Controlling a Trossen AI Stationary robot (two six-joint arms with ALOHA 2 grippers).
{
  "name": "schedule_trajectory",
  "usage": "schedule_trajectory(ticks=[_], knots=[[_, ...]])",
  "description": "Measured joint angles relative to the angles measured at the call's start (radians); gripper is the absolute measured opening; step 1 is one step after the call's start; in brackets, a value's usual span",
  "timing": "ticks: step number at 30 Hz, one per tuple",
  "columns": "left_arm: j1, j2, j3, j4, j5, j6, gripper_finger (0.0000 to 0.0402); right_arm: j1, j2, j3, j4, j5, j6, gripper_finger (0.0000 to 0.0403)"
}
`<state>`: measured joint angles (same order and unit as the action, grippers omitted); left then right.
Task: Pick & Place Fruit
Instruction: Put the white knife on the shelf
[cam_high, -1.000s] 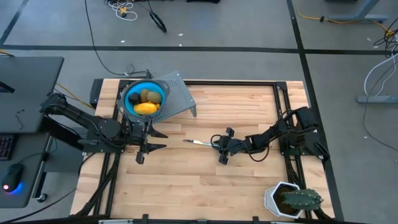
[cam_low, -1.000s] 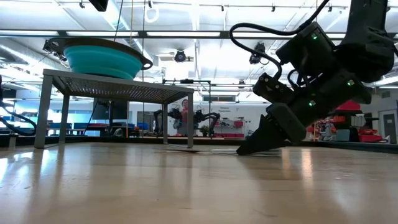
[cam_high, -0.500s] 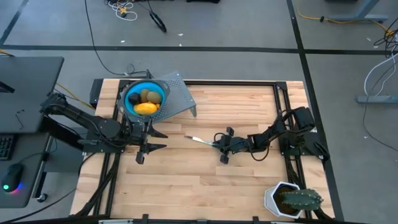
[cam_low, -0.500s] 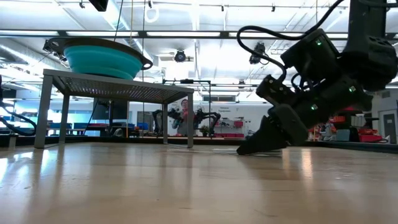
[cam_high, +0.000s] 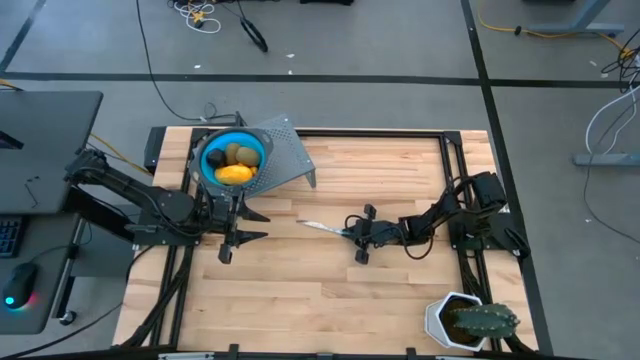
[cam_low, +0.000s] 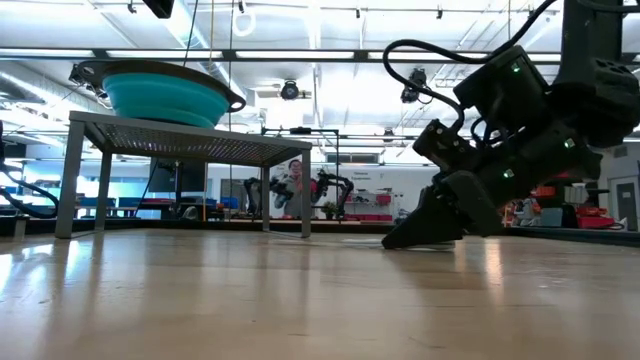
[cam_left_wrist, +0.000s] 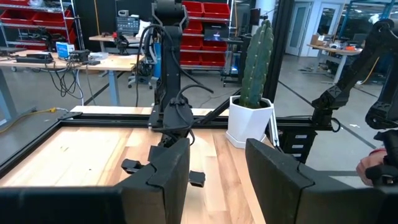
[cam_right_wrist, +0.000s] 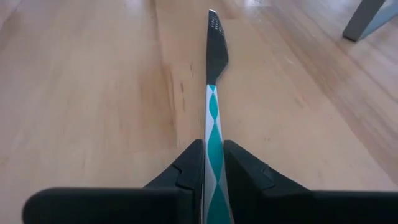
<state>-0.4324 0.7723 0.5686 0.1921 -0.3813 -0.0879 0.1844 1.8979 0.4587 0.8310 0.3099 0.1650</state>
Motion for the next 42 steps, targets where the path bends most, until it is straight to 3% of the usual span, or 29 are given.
schedule_trajectory(ticks=[14, 23, 29, 36, 42], knots=[[0.000, 0.000, 0.000, -0.001, 0.000, 0.002, 0.0165, 0.019, -0.170, -0.002, -0.104, -0.033, -0.016, 0.0057], [0.000, 0.000, 0.000, -0.001, 0.000, 0.002, 0.0165, 0.068, -0.412, -0.001, -0.294, -0.027, -0.069, 0.0057], [0.000, 0.000, 0.000, -0.001, 0.000, 0.002, 0.0165, 0.100, -0.555, 0.000, -0.323, 0.083, -0.023, 0.0057], [0.000, 0.000, 0.000, 0.000, 0.000, -0.001, 0.0165, 0.100, -0.574, 0.008, -0.237, 0.062, 0.059, 0.0057], [0.000, 0.000, 0.000, 0.001, 0.000, -0.002, 0.0165, 0.098, -0.559, 0.099, -0.241, 0.160, 0.128, 0.0057]])
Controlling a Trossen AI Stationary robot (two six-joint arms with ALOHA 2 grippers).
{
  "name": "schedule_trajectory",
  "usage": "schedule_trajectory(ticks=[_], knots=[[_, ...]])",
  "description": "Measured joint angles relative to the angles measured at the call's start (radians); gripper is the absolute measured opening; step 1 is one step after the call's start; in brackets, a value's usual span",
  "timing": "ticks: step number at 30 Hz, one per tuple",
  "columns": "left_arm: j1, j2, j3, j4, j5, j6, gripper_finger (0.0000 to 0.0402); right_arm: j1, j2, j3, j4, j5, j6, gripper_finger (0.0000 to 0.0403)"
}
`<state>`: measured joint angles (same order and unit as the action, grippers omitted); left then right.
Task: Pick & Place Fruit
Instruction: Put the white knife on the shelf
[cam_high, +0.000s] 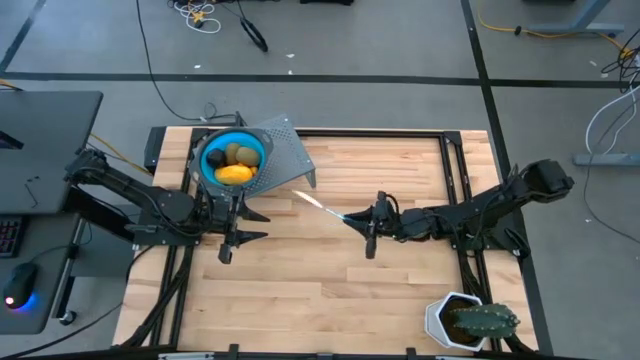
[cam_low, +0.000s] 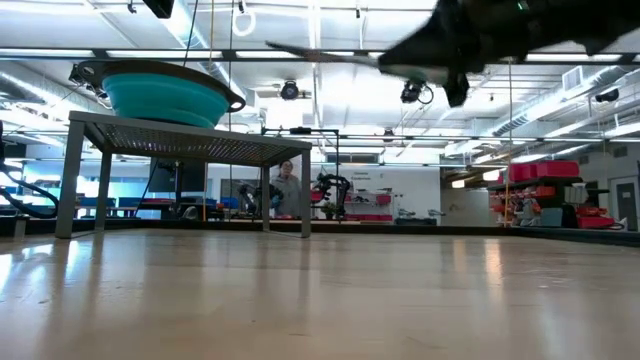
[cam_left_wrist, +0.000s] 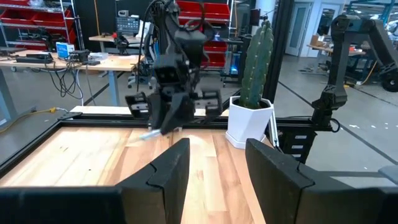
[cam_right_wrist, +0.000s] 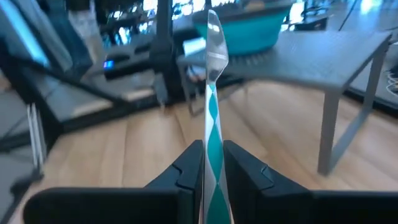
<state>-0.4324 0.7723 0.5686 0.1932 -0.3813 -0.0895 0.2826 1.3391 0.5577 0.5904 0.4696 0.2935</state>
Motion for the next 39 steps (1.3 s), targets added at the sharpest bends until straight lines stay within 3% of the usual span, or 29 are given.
schedule_trajectory(ticks=[8, 14, 22, 29, 36, 39], knots=[[0.000, 0.000, 0.000, 0.014, 0.000, -0.007, 0.0165, -0.006, 0.094, 0.167, -0.002, 0.162, 0.043, 0.0057], [0.000, 0.000, 0.000, 0.043, 0.022, -0.012, 0.0165, -0.051, 0.213, 0.282, 0.042, 0.073, 0.058, 0.0057], [0.000, 0.000, 0.000, 0.050, 0.064, -0.029, 0.0165, -0.111, 0.237, 0.331, 0.186, 0.105, 0.068, 0.0057], [0.000, 0.000, 0.000, 0.084, 0.064, -0.008, 0.0165, -0.160, 0.320, 0.433, 0.193, 0.110, 0.144, 0.0057], [-0.004, -0.001, 0.000, 0.087, 0.090, -0.013, 0.0165, -0.185, 0.425, 0.559, 0.139, 0.290, 0.137, 0.0057], [-0.013, -0.001, 0.000, 0.088, 0.089, -0.007, 0.0165, -0.210, 0.463, 0.612, 0.116, 0.292, 0.162, 0.0057]])
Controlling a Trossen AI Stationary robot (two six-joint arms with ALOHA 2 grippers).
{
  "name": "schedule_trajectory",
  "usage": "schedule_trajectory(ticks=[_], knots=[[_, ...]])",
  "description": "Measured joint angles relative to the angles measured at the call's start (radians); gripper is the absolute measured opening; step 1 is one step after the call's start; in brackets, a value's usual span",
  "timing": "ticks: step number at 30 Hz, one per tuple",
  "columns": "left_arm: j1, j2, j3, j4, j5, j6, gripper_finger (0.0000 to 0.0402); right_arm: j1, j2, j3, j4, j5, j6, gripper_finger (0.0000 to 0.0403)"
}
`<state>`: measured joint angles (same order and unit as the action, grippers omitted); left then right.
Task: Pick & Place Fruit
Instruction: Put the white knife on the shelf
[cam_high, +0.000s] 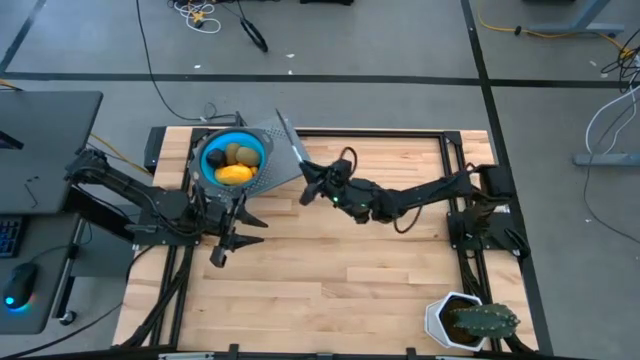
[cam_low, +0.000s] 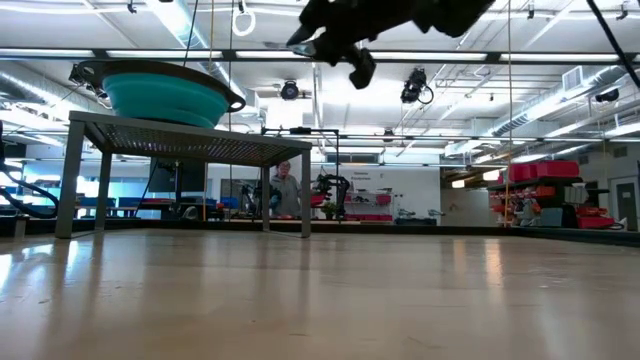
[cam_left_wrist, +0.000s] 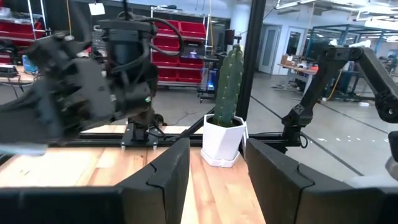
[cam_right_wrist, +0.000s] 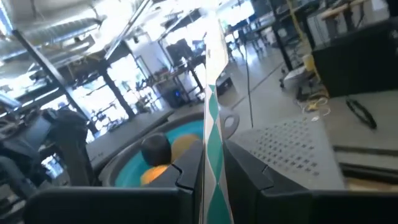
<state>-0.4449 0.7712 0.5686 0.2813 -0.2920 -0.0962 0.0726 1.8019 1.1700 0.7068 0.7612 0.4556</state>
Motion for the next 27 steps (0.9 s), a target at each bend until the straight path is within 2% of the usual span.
schedule_trajectory(ticks=[6, 10, 15, 27], knots=[[-0.003, 0.000, 0.000, 0.005, 0.000, 0.000, 0.0165, -0.047, 0.082, 0.095, -0.098, -0.030, 0.052, 0.0057], [-0.003, 0.000, 0.000, 0.005, -0.002, -0.001, 0.0165, -0.080, 0.109, 0.120, -0.096, 0.005, 0.063, 0.0057], [-0.003, 0.000, 0.000, 0.004, -0.002, -0.001, 0.0165, -0.125, 0.171, 0.146, -0.122, -0.083, 0.163, 0.0057], [-0.003, 0.000, 0.000, 0.004, -0.002, 0.003, 0.0165, -0.150, 0.213, 0.167, -0.152, -0.131, 0.195, 0.0057]])
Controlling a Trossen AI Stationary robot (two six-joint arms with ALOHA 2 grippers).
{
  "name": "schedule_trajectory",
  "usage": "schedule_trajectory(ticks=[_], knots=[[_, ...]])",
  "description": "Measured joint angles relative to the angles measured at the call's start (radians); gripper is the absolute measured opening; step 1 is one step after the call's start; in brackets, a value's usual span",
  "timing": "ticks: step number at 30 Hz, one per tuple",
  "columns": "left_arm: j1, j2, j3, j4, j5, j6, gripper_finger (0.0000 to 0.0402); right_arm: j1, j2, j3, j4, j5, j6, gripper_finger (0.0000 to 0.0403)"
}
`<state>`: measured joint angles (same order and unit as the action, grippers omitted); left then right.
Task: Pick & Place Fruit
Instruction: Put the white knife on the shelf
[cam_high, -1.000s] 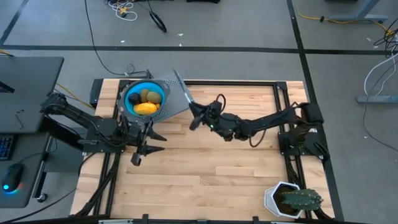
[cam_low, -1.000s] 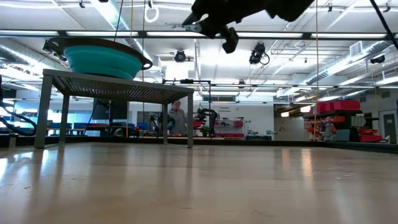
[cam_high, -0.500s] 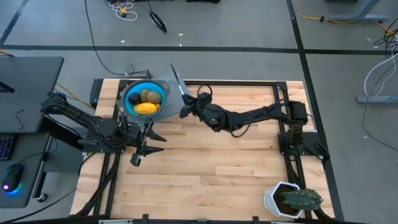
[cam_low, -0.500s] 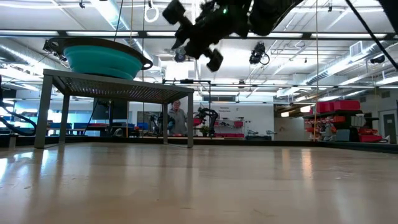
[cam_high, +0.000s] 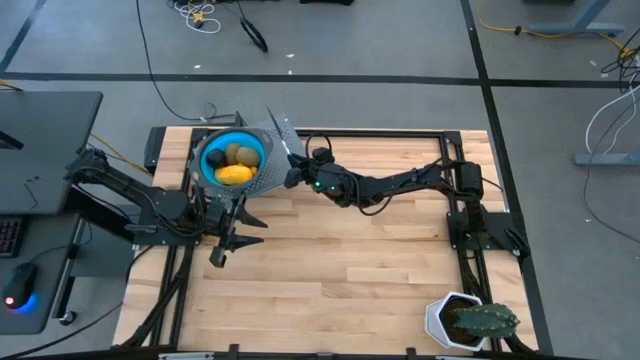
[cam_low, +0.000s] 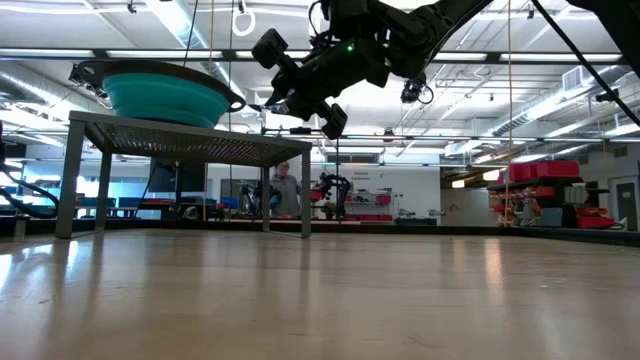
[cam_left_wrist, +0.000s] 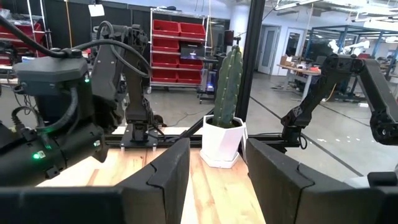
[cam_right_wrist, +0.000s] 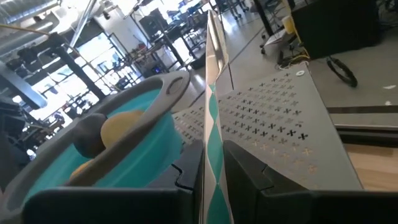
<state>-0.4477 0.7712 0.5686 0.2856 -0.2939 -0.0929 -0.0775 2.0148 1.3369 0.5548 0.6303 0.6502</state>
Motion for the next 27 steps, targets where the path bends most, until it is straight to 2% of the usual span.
schedule_trajectory(ticks=[11, 16, 24, 27], knots=[[0.000, 0.000, 0.000, 0.002, 0.000, -0.004, 0.0165, -0.041, 0.000, 0.000, -0.050, -0.015, 0.029, 0.0057], [0.000, 0.000, 0.000, 0.002, 0.000, -0.004, 0.0165, -0.050, 0.005, 0.000, -0.051, -0.086, 0.072, 0.0057], [0.000, 0.000, 0.000, 0.002, 0.000, -0.004, 0.0165, -0.044, 0.028, 0.003, -0.027, -0.056, 0.098, 0.0057], [0.000, 0.000, 0.000, 0.002, 0.000, 0.000, 0.0165, -0.035, 0.028, 0.042, -0.074, -0.056, 0.071, 0.0057]])
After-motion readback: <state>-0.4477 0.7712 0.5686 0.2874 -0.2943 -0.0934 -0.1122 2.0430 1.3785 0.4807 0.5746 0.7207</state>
